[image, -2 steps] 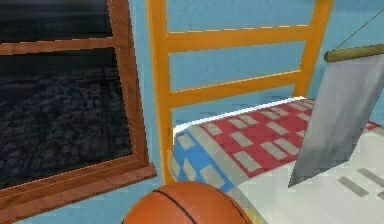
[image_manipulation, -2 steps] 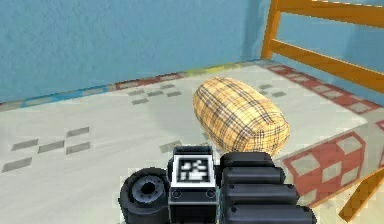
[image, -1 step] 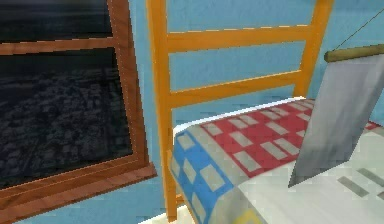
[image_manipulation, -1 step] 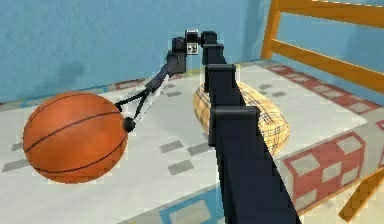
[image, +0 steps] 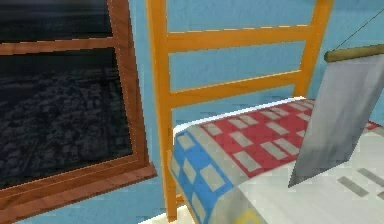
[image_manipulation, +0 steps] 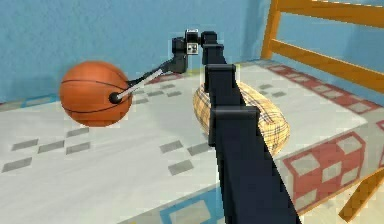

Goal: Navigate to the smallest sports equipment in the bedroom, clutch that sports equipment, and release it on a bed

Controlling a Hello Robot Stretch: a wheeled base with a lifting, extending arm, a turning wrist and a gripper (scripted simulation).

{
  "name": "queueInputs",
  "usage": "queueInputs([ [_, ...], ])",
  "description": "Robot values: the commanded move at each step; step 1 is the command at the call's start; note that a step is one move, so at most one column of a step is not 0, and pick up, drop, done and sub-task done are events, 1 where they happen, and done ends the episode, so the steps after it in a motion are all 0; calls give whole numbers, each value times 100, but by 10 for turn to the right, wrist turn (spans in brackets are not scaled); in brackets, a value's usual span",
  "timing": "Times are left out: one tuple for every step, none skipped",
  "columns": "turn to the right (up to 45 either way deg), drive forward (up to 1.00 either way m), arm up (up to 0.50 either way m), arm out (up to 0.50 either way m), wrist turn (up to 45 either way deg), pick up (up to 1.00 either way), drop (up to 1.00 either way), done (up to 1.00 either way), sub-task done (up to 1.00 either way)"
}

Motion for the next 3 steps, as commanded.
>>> queueInputs([
  [0, 0, 0, 0, 450, 0, 0, 0, 0],
  [0, 0, 0, 0, 270, 0, 0, 0, 0],
  [0, 0, 0, 0, 0, 0, 100, 0, 0],
])
